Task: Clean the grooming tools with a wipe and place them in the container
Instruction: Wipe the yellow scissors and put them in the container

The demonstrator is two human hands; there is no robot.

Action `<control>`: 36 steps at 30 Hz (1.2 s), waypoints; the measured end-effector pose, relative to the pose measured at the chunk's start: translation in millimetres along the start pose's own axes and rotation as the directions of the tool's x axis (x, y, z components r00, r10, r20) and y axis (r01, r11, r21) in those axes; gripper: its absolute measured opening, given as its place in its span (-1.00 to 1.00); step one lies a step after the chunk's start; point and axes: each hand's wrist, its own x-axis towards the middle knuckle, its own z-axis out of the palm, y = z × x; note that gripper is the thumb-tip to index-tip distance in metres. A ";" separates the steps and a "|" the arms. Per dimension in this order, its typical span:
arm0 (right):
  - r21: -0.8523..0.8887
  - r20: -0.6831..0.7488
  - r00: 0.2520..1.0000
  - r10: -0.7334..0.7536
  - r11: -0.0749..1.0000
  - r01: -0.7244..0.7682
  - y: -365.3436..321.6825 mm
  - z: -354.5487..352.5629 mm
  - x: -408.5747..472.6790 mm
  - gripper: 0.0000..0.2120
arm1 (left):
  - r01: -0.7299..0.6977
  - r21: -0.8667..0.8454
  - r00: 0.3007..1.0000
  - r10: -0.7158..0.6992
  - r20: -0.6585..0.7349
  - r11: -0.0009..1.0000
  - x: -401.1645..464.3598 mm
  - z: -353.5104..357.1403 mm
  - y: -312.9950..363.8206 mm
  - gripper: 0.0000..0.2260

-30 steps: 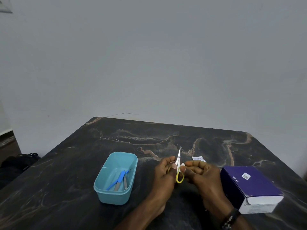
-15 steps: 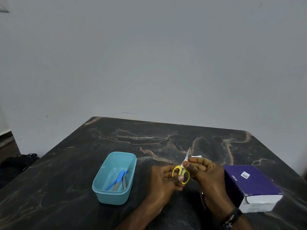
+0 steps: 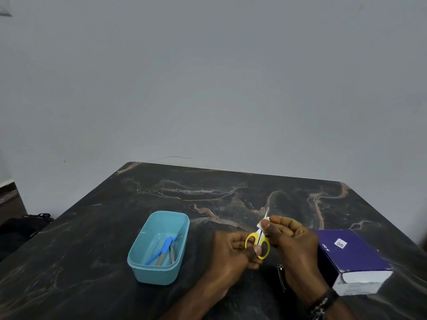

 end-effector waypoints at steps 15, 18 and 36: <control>0.043 -0.053 0.999 0.003 0.999 -0.001 -2.0 -3.6 3.4 -0.79 | 0.059 0.005 0.998 -0.059 0.033 0.998 1.2 4.0 -4.5 -0.88; 0.024 0.009 1.000 0.019 1.000 -0.019 -0.4 -0.1 0.6 -0.81 | 0.028 -0.016 1.000 -0.029 -0.010 0.999 3.0 0.8 -2.6 -0.90; 0.016 0.009 1.000 -0.021 1.000 0.021 0.7 2.8 -0.3 -0.82 | -0.012 0.009 1.000 0.012 -0.009 1.000 3.4 -1.7 -2.0 -0.88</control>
